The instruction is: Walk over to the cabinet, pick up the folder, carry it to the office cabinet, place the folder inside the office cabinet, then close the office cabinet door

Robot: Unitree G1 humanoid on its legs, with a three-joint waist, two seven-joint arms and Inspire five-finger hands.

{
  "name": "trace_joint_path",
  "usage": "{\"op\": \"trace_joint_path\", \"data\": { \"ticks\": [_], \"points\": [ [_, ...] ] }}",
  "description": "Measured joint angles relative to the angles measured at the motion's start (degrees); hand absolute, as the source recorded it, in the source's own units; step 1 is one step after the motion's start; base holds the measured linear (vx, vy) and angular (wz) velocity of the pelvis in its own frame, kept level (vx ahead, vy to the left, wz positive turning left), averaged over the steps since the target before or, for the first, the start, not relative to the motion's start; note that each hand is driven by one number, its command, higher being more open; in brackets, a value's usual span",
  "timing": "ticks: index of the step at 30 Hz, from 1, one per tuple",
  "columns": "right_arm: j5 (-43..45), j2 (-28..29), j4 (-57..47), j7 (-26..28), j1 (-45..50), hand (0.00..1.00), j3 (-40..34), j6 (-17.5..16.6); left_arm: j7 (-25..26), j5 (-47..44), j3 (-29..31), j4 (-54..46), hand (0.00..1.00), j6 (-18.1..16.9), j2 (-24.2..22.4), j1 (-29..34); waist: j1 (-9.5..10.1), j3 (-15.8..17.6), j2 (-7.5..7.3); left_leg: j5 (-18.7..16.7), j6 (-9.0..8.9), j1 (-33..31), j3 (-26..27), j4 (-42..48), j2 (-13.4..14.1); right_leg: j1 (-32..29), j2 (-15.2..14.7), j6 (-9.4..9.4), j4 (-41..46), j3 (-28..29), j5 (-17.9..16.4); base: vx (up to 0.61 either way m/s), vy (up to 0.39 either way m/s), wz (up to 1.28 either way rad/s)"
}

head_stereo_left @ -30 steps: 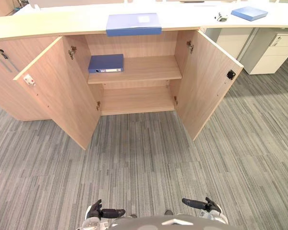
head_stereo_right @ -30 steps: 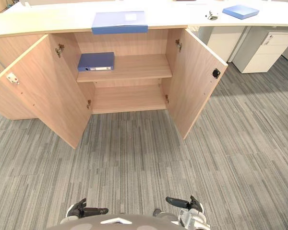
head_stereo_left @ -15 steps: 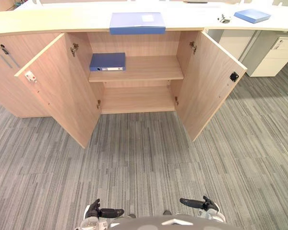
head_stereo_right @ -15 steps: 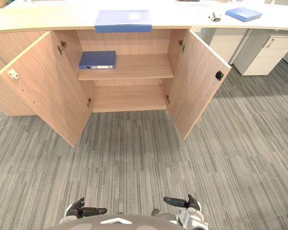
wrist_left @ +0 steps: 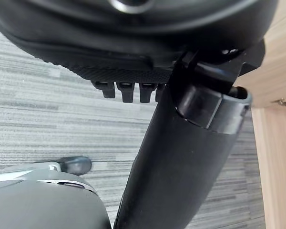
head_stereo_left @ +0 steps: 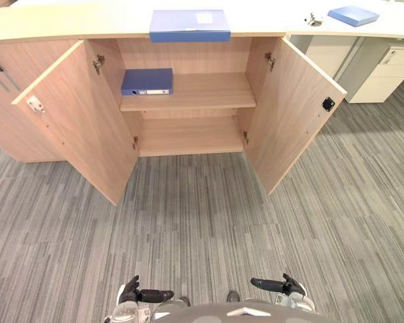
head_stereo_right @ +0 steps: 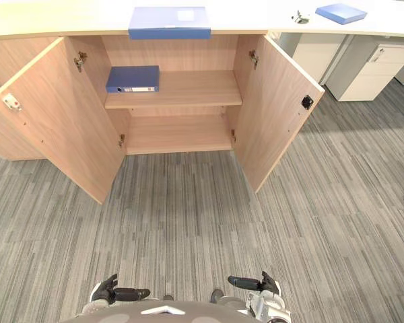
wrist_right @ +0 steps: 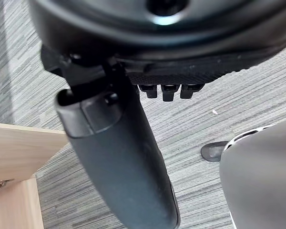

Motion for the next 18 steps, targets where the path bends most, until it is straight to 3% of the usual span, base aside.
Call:
{"op": "trace_joint_path", "data": {
  "ticks": [3, 7, 11, 12, 15, 17, 18],
  "points": [
    [0.23, -0.38, -0.09, -0.33, -0.97, 1.0, -0.1, 0.18, 0.05, -0.05, 0.03, -0.45, 1.0, -0.2, 0.0, -0.98, -0.1, 1.13, 0.31, -3.1, 0.86, -2.5, 1.32, 4.3, 0.13, -4.09, -0.89, 0.48, 6.94, 1.13, -3.63, 0.01, 0.051, -0.2],
    [0.27, -0.42, -0.9, -0.39, -1.15, 1.0, 0.06, 0.21, 0.12, -0.53, -0.12, -0.55, 1.0, -0.04, 0.9, -1.73, 0.06, 2.44, -1.19, -6.8, 1.95, -2.46, 2.14, 8.45, -2.08, -10.44, -5.48, 2.7, 24.09, 0.33, -11.87, 0.07, 0.076, -0.04],
    [0.54, 0.13, -1.35, -0.31, -2.51, 1.0, 0.04, -0.11, 0.63, -1.1, -0.13, -0.51, 1.0, 0.25, 1.27, -1.83, 0.01, 3.9, -1.94, -7.32, 2.38, 1.01, 2.1, 7.13, -3.36, -17.2, -9.35, 2.66, 42.01, -1.75, -10.91, 0.15, 0.089, 0.04],
    [0.42, 0.04, -1.82, -0.29, -2.77, 1.0, 0.52, -0.32, 1.05, -1.15, -0.16, -0.45, 1.0, 0.35, 1.33, -2.01, -0.01, 4.39, -1.53, -7.65, 2.92, 2.19, 1.64, 6.5, -3.02, -19.64, -9.04, 2.33, 44.44, -2.11, -13.82, 0.2, 0.027, 0.13],
    [0.53, -0.3, -2.43, -0.28, -3.27, 1.0, 2.18, -0.6, 1.39, -1.33, -0.15, -0.35, 1.0, 0.37, 1.09, -2.29, -0.31, 4.85, -0.81, -7.98, 2.63, 4.0, 0.24, 4.08, -0.17, -23.13, -5.07, 1.79, 36.68, -2.05, -15.21, 0.24, -0.066, 0.21],
    [0.86, -0.61, -3.17, -0.32, -3.44, 1.0, 2.25, -0.6, 1.44, -2.15, -0.17, -0.28, 1.0, 0.39, 0.78, -2.49, -0.52, 5.29, -0.06, -8.26, 1.35, 5.04, -0.53, 2.49, 1.7, -24.4, -2.08, 1.11, 27.16, -1.36, -11.77, 0.28, -0.166, 0.29],
    [1.12, -0.66, -3.42, -0.38, -2.97, 1.0, 2.13, -0.62, 1.21, -2.18, -0.16, 0.25, 1.0, 0.36, 1.06, -2.48, -0.84, 5.35, -0.32, -8.6, 0.2, 5.85, -1.66, 1.51, 1.77, -24.25, -1.52, 0.55, 21.92, -0.13, -6.48, 0.27, -0.187, 0.42]
  ]
}}
